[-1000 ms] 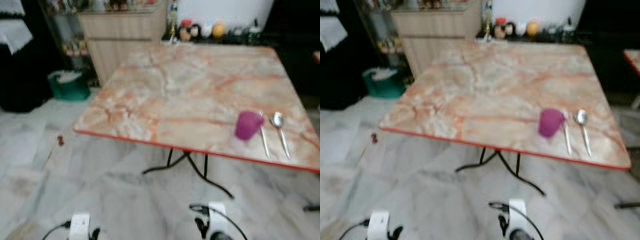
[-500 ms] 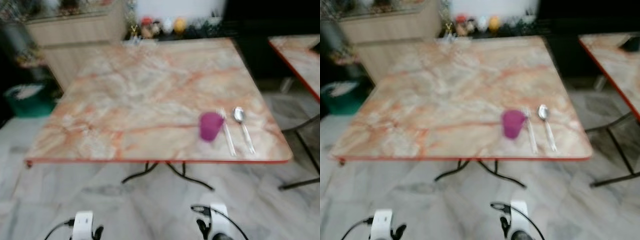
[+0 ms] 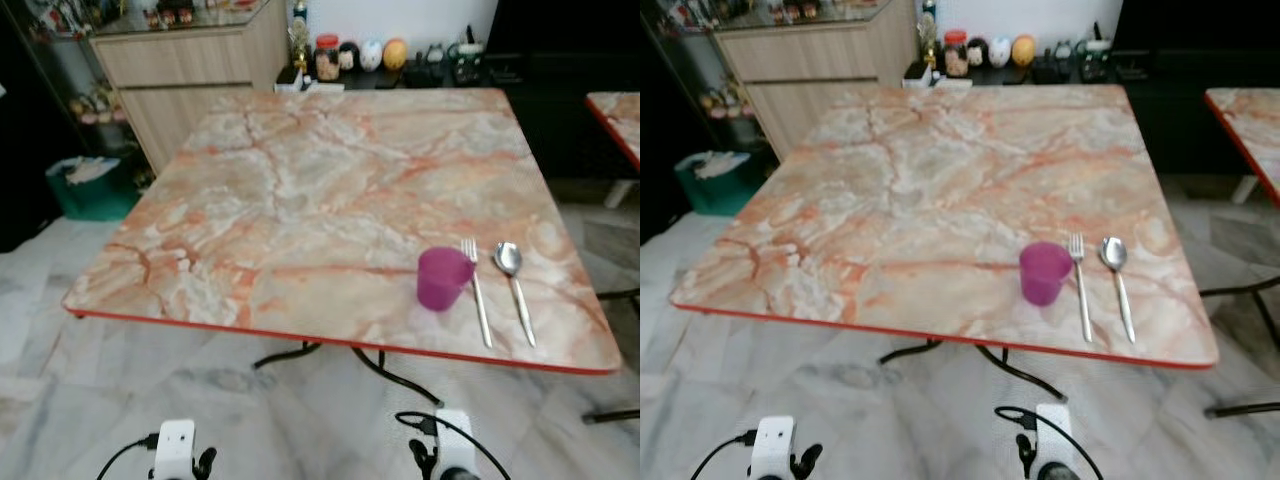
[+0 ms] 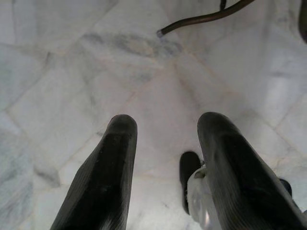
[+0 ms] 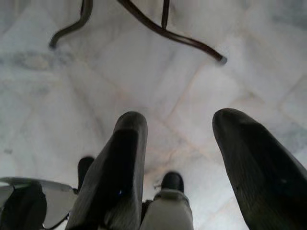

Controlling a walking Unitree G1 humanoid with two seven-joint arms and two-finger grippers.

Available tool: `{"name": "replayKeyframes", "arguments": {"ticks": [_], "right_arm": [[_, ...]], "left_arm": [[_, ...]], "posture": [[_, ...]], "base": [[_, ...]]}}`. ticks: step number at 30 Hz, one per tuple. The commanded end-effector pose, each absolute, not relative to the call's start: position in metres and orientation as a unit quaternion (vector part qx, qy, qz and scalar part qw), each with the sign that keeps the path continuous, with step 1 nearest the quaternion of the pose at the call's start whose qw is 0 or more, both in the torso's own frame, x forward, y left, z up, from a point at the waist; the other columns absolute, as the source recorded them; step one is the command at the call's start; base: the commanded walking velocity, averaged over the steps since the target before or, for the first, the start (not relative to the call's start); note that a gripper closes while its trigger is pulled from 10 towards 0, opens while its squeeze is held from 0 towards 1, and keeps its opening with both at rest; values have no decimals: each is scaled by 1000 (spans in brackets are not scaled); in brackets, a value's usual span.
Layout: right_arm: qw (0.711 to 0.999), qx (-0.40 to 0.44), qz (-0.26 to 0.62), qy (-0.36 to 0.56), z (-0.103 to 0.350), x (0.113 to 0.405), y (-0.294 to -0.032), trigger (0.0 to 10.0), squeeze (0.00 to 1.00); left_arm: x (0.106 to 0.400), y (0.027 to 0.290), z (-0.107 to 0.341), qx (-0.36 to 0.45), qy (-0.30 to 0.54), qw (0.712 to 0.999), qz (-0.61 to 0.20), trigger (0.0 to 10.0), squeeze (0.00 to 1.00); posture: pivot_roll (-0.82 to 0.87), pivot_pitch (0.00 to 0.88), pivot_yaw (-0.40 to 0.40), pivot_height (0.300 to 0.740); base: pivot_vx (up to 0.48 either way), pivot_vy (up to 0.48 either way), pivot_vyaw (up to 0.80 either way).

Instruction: Setting the table

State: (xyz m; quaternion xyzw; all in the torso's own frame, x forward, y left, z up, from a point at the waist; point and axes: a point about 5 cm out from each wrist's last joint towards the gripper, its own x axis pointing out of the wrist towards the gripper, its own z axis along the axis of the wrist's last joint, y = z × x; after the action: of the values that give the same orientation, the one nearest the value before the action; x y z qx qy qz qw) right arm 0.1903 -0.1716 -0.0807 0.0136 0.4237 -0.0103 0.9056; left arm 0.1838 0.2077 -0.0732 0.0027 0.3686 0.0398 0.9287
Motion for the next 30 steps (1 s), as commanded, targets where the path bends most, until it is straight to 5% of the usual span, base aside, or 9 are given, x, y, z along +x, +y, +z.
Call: {"name": "replayKeyframes", "arguments": {"ticks": [1,30], "right_arm": [[909,4,1,417,-79,193,-167,10000,0],[931,-70,39,357,-69,206,-166,10000,0]], "left_arm": [[180,211,-75,11,378,925,39,10000,0],[173,205,-81,10,402,915,31,10000,0]], "posture": [[-53,0,66,714],[-107,0,60,714]], "base": [[0,0,0],[0,0,0]]}}
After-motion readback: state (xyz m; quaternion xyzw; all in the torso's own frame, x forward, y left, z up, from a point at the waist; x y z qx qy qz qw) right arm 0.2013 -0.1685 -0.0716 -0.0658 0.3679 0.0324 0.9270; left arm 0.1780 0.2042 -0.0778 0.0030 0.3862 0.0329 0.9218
